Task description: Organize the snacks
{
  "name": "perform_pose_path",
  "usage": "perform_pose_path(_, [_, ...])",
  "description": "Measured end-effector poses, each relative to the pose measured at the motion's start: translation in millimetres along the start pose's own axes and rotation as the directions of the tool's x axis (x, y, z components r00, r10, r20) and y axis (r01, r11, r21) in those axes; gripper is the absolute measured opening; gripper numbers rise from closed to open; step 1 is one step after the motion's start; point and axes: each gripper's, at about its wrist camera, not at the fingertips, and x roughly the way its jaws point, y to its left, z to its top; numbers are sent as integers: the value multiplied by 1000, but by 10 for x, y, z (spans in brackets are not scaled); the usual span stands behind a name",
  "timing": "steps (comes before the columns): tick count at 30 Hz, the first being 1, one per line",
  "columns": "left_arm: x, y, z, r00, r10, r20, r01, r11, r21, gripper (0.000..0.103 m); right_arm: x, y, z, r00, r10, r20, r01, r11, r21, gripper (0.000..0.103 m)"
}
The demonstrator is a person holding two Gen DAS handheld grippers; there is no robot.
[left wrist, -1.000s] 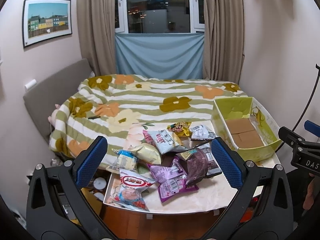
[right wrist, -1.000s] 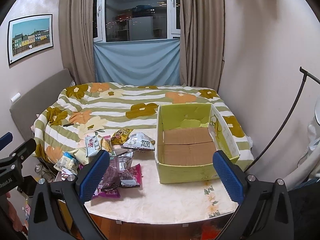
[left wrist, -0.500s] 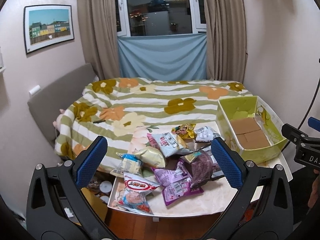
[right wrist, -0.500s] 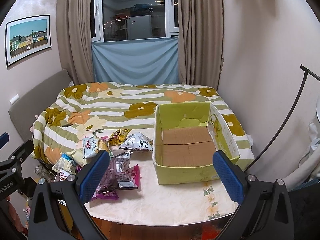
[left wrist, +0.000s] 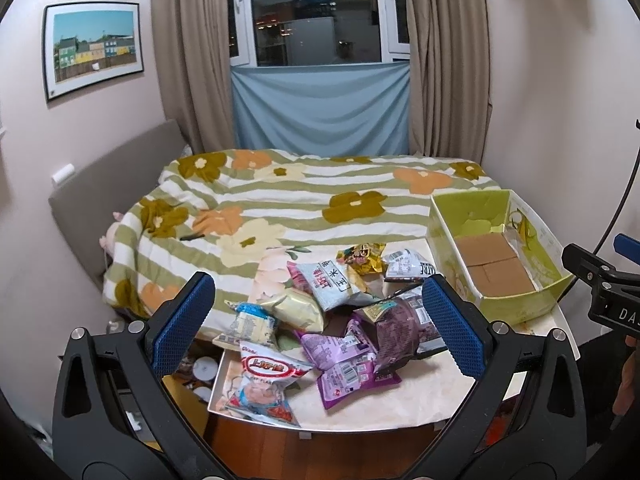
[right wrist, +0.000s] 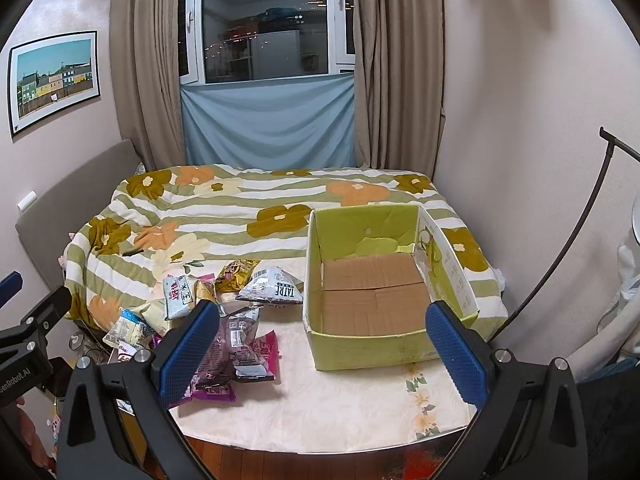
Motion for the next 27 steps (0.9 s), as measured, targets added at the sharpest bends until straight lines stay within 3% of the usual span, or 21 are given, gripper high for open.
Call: perform_pose_path(27, [-43,-2,-29,999,-34,-28,33,999,-15,102,15,-43,13,1000,-1,-2,1,1000,4,103])
